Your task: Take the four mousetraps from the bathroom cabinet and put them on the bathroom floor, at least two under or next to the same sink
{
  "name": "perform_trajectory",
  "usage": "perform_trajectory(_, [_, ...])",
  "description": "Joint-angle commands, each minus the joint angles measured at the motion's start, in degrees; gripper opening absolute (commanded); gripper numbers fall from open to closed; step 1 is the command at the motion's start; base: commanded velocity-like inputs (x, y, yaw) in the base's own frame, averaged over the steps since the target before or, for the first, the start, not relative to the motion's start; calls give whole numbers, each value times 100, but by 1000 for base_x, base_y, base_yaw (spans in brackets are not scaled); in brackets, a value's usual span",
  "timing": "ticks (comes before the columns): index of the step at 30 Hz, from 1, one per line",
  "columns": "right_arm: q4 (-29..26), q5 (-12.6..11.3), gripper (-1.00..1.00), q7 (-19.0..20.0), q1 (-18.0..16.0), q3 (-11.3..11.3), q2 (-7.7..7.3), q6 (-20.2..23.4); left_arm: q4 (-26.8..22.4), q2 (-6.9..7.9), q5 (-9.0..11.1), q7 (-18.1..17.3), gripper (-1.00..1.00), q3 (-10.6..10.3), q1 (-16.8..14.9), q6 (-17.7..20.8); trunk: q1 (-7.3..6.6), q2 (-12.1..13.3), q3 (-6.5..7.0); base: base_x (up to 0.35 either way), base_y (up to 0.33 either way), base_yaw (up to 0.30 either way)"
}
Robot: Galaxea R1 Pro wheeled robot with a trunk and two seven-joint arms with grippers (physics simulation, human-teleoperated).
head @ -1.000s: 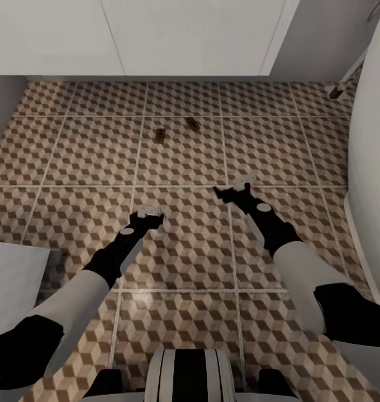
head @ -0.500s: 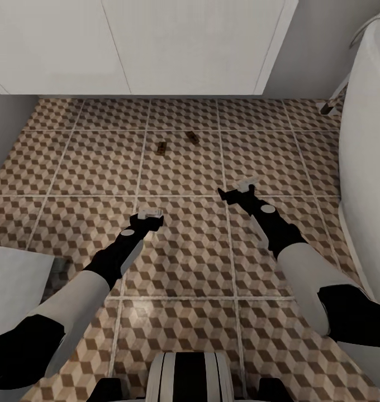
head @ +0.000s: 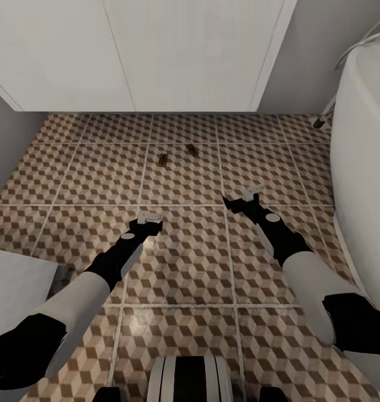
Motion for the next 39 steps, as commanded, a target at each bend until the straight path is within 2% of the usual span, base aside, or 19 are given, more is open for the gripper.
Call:
perform_trajectory(1, [0,39,100,-2,63,13,-33,-16,16,6,60,48,100,-40,-3,21,-3,0,20,0,0,0])
perform_trajectory(6, [-2,38,100,-4,211,13,-104,-2,70,1,60,44,100,-40,-3,18,-16,7,131,0,0,0])
perform_trajectory(14, [2,38,100,-11,293,13,-131,17,84,-3,60,43,100,-40,-3,17,-37,18,314,0,0,0])
perform_trajectory(18, [-3,42,100,-16,649,6,-136,-4,116,-9,60,43,100,-40,-3,17,-47,23,428,0,0,0])
perform_trajectory(20, [-3,44,100,-18,697,5,-141,-9,154,-31,60,43,100,-40,-3,13,-52,26,489,0,0,0])
perform_trajectory(39, [-4,38,100,-18,756,5,-239,-13,375,-82,60,35,100,-40,61,0,-101,51,1073,0,0,0])
